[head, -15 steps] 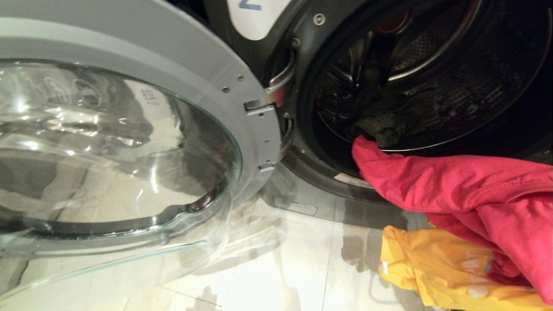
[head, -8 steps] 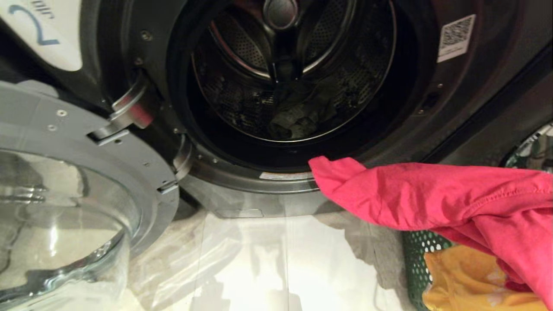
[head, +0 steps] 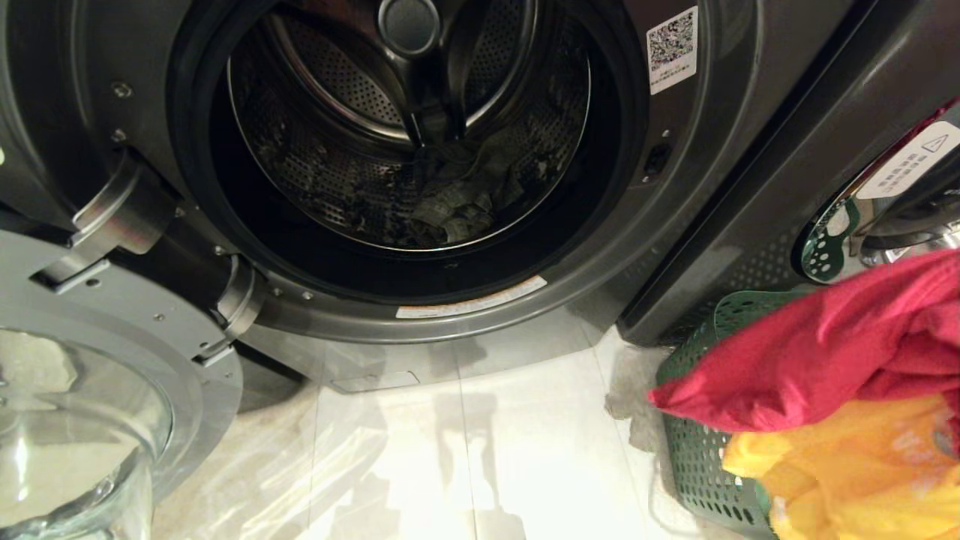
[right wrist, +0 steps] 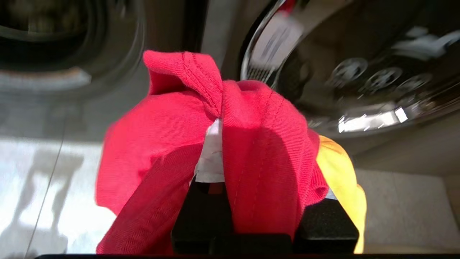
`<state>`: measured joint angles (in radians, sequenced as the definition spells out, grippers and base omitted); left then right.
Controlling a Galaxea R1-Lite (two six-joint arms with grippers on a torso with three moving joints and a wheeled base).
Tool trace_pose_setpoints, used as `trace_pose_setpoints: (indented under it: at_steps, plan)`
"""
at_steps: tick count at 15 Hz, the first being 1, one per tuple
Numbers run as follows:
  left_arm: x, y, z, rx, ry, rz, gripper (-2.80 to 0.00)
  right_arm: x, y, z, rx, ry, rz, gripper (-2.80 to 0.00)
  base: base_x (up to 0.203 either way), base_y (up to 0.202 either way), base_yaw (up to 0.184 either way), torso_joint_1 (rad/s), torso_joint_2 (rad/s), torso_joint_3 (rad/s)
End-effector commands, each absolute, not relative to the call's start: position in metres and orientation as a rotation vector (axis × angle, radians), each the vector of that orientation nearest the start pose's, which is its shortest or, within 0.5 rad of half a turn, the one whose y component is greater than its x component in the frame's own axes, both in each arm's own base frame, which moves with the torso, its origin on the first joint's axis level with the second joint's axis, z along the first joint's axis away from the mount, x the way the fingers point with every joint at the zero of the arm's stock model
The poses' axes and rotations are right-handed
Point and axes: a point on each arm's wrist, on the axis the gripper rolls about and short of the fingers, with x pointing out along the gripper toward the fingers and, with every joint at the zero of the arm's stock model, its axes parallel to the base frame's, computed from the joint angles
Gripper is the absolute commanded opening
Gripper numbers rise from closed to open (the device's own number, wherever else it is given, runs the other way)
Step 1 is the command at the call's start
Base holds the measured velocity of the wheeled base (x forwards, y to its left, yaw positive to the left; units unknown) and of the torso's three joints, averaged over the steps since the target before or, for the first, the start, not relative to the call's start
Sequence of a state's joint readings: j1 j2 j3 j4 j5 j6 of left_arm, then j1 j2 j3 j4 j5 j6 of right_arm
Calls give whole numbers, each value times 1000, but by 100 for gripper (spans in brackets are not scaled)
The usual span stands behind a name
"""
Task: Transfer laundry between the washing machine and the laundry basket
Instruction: Pick a cloth and place it into the basket
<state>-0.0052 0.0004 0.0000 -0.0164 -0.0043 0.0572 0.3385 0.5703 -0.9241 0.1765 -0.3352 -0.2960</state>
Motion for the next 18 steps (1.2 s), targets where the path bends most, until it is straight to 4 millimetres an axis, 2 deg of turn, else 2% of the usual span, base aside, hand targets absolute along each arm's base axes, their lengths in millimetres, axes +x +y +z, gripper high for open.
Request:
trace_pose_setpoints:
  at_steps: [1, 3, 4, 7, 11, 15, 18]
  plan:
    - [-22, 0, 76, 58, -13, -9, -280, -1, -9, 337, -230, -182, -43, -280, 0, 0, 0, 0, 0, 0]
    - [-22, 0, 76, 58, -13, -10, -280, 7, -7, 364, -214, -211, -102, -280, 0, 0, 0, 0, 0, 0]
    - [-22, 0, 76, 58, -13, -9, -280, 10, -7, 371, -212, -205, -162, -280, 0, 0, 0, 0, 0, 0]
    - [-22, 0, 76, 57, -13, -9, -280, 14, -7, 366, -222, -173, -222, -280, 0, 0, 0, 0, 0, 0]
    - [-22, 0, 76, 57, -13, -9, -280, 27, -5, 329, -255, -46, -276, -280, 0, 0, 0, 0, 0, 0]
    - [-22, 0, 76, 45, -13, -6, -280, 41, -5, 286, -236, 108, -417, -280, 0, 0, 0, 0, 0, 0]
    - [-22, 0, 76, 44, -15, -6, -280, 50, -5, 267, -204, 176, -466, -280, 0, 0, 0, 0, 0, 0]
